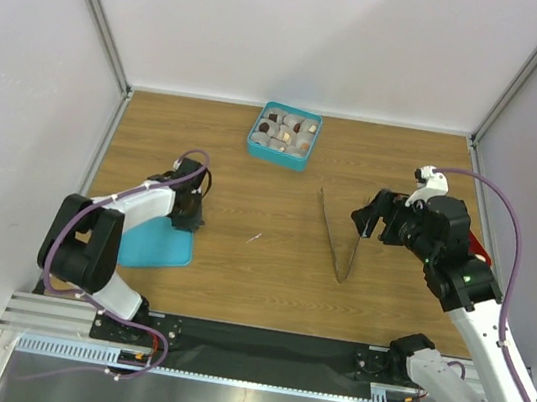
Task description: Pack the chocolate
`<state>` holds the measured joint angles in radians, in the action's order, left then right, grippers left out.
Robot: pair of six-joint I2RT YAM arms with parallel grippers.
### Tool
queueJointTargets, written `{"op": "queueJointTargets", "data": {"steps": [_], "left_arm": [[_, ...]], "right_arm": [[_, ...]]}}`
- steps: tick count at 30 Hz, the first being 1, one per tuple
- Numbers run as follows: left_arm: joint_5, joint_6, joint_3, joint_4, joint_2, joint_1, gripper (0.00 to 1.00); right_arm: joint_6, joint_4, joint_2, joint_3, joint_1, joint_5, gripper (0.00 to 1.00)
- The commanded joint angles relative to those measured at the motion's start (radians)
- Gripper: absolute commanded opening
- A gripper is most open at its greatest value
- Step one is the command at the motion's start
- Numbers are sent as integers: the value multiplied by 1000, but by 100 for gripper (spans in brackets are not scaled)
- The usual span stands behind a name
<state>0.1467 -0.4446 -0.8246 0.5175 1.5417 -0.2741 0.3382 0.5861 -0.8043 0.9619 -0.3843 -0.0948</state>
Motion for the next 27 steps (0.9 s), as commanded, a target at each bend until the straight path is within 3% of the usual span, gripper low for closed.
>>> {"op": "queueJointTargets", "data": {"steps": [1,2,9,14,18,21,23,26,27], "left_arm": [[-180,-13,24,-42,-20,1,5],[-226,-8,15,-40,-50,0,0],[-429,-32,-82,-40,-222,-36,0],[-625,-101,-148,-131,-330,-42,0],[-783,-208,-131,-316,-387,-42,0],[-915,-229,-160,-358,-391,-51,0],[-966,-207,-180,-340,-387,-60,0],[-1050,-157,-197,-289,-382,-76,0],[-1099,-137,-194,-269,-382,-82,0]], "right_arm": [[-16,-28,5,-5,-5,9,89],[-16,-32,2,-8,-5,3,90],[18,-165,-61,-63,-4,-100,90],[177,-322,-128,-120,-4,-264,91],[239,-617,-192,-184,8,-478,93],[84,-788,-264,-187,31,-700,93],[21,-810,-292,-164,80,-735,93],[58,-1043,-375,-173,128,-764,93],[-6,-1162,-401,-176,128,-784,91]]}}
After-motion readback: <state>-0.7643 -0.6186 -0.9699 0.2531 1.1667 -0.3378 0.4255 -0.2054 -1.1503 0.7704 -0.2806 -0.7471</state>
